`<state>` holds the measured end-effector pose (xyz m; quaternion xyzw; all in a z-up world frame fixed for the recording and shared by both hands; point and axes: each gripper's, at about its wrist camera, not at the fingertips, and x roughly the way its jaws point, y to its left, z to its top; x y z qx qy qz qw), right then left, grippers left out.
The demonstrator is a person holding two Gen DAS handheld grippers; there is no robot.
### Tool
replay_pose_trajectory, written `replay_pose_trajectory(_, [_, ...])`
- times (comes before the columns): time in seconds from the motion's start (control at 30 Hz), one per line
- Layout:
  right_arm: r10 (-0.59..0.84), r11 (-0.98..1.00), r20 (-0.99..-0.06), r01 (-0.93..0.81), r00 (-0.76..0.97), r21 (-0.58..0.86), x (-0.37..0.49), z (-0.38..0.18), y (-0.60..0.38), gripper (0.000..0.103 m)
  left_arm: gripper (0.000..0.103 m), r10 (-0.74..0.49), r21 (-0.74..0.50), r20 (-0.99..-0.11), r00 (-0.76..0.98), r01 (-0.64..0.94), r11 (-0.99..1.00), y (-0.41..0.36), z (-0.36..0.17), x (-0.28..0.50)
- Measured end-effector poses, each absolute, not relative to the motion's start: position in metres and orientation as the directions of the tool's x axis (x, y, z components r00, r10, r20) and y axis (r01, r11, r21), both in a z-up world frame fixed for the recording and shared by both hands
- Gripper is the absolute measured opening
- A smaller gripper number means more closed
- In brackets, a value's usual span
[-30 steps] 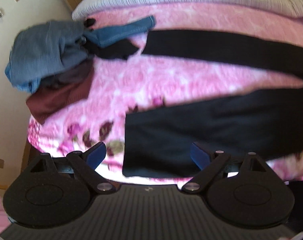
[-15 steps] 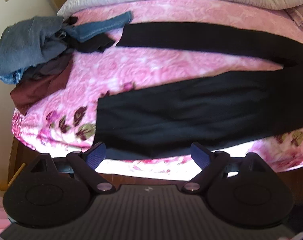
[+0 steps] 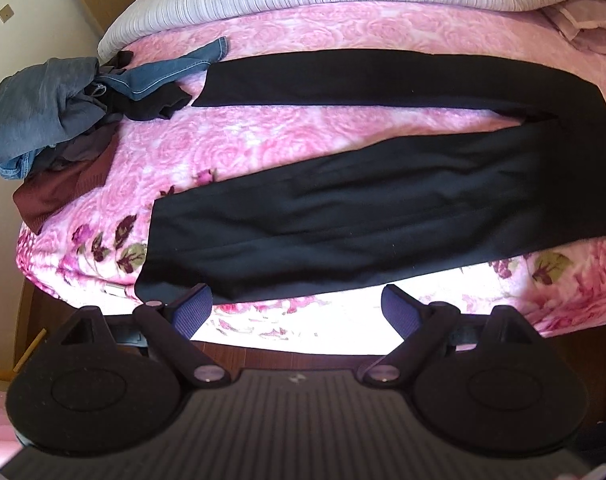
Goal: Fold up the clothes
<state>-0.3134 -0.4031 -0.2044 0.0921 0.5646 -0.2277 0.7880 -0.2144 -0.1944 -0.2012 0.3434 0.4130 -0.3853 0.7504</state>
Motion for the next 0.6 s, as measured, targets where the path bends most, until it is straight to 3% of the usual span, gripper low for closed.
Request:
replay_pose_trajectory(0.27, [-0.24, 0.916, -0.926, 0.384, 0.29, -0.118, -0.336, -0.223, -0.404, 0.089, 0.089, -0.325, 0.29, -0.851, 0.412, 0.886, 0.362, -0.194, -0.216, -0.234])
replay_pose_trajectory(0.43, [-0.402, 0.916, -0.864, 0.139, 0.304, -0.377, -0.349, -0.265, -0.384, 0.089, 0.089, -0.35, 0.473, -0.805, 0.48, 0.874, 0.111, -0.191, -0.26, -0.247])
replay_pose_trajectory(0.6, [-0.446, 0.87, -0.817, -0.038, 0.364, -0.492, -0.351, -0.307, -0.366, 0.089, 0.087, -0.411, 0.621, -0.747, 0.523, 0.769, -0.151, -0.182, -0.322, -0.255])
